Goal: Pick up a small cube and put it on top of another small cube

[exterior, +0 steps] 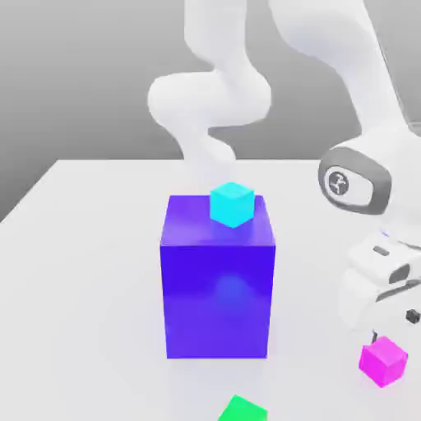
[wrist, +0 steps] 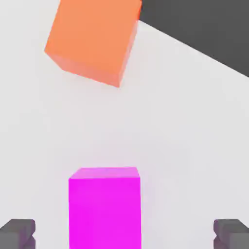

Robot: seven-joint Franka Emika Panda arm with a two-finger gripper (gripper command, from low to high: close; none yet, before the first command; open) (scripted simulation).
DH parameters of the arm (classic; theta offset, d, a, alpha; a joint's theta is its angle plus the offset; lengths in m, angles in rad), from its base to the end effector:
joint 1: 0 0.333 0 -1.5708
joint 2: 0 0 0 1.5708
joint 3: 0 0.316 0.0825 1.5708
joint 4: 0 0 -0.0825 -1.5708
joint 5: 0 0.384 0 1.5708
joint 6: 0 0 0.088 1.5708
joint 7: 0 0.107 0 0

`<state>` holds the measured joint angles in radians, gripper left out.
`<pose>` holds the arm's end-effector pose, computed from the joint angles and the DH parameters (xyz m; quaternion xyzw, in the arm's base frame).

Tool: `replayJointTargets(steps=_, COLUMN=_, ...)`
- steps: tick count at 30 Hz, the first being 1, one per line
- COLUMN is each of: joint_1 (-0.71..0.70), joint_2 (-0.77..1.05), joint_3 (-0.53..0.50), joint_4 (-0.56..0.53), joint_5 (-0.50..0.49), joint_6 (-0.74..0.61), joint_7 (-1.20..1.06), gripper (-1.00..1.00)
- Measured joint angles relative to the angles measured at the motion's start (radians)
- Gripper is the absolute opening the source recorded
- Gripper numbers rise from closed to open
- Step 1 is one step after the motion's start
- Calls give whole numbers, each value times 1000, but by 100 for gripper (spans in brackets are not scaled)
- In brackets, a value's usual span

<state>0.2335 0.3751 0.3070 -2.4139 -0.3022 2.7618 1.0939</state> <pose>0.4084 0.2701 0.1652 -0.9893 0.1456 -0.0017 0.0015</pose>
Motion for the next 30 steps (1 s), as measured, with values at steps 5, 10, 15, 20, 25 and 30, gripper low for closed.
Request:
replayJointTargets(steps=5, joint_1=53, joint_2=93, joint_3=-64, joint_4=22, joint_5=-59, joint_6=69, joint_7=45, gripper=-100)
replayJointTargets(steps=10, joint_1=50, joint_2=90, joint_3=-61, joint_4=21, joint_5=-58, joint_6=67, joint_7=44, gripper=-100)
replayJointTargets(steps=15, joint_1=-26, joint_2=-61, joint_3=16, joint_4=-11, joint_5=59, joint_6=-49, joint_7=-45, gripper=-100)
replayJointTargets(steps=20, joint_1=-187, joint_2=-114, joint_3=-66, joint_4=44, joint_5=156, joint_6=-148, joint_7=-127, gripper=-100)
replayJointTargets(steps=25, joint_1=-305, joint_2=-84, joint_3=-147, joint_4=96, joint_5=213, joint_6=-158, joint_7=-178, gripper=-100)
replayJointTargets(steps=30, joint_1=-301, joint_2=1, joint_3=-170, joint_4=105, joint_5=191, joint_6=-82, joint_7=-162, gripper=100)
